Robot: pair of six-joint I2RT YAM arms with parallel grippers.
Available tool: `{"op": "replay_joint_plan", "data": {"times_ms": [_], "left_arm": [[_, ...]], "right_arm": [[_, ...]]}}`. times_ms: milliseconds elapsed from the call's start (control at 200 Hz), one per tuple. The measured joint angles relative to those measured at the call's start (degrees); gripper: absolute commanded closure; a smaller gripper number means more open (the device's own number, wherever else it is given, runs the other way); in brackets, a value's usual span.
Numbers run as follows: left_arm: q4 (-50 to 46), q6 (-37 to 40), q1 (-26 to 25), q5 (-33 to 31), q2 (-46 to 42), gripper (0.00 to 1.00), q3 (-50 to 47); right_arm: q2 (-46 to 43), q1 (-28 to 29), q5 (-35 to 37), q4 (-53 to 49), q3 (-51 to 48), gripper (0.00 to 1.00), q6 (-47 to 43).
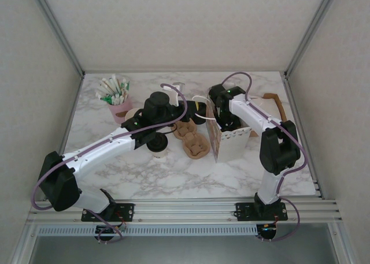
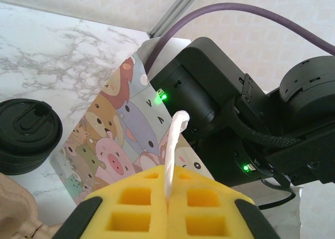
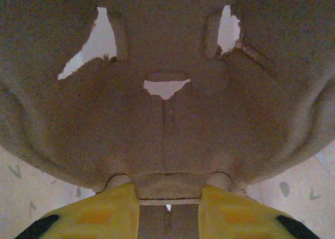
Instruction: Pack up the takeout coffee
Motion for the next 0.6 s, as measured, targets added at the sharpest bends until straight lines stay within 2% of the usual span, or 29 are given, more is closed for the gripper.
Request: {"op": "replay_joint_plan", "data": {"times_ms": [596], "left_arm": [[-0.35,0.15,0.0,-0.24,0.0,0.95,0.0]], "right_arm": [[-0.76,0.0,-0.02,2.29,-2.67,0.58,0.42]]}}
